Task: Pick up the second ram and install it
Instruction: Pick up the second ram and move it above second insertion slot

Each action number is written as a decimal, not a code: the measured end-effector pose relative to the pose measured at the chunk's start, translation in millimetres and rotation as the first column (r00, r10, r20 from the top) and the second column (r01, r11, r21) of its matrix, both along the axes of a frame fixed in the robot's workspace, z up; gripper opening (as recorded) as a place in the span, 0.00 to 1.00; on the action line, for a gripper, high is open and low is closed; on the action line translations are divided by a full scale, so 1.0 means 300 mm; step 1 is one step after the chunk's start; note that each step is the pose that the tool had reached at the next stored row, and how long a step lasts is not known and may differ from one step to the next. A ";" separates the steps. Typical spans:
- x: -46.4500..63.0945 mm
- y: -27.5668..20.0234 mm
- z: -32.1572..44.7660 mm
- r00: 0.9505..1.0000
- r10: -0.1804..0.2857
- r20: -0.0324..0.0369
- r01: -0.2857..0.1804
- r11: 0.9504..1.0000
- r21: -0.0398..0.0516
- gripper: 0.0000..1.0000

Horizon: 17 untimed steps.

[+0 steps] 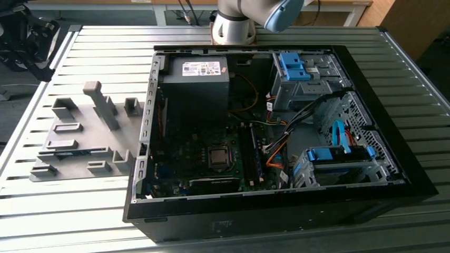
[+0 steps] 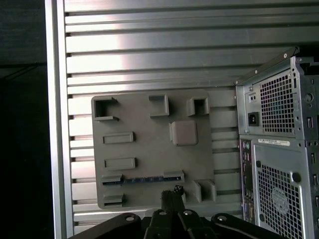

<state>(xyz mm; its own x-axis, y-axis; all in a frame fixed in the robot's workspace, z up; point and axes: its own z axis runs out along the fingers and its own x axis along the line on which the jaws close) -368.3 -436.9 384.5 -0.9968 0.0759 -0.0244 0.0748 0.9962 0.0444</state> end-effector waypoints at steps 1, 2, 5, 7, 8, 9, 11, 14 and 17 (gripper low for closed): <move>0.000 0.000 0.000 1.000 0.000 0.000 0.000 1.000 0.000 0.11; 0.000 0.000 0.000 1.000 0.000 0.000 0.000 1.000 0.000 0.11; -0.001 0.000 0.000 1.000 0.000 0.000 0.000 1.000 0.000 0.11; -0.001 0.000 0.000 1.000 0.000 0.000 0.000 1.000 0.000 0.11; -0.003 0.000 0.000 1.000 0.000 0.000 0.000 1.000 0.000 0.47; -0.003 0.000 0.000 1.000 0.000 0.000 0.000 1.000 0.000 0.47; -0.004 0.000 0.000 1.000 0.000 0.000 0.000 1.000 0.000 0.53; -0.006 0.000 0.000 1.000 0.000 0.000 0.000 1.000 0.000 0.53; -0.010 0.000 0.000 1.000 0.000 0.000 0.000 1.000 0.000 0.53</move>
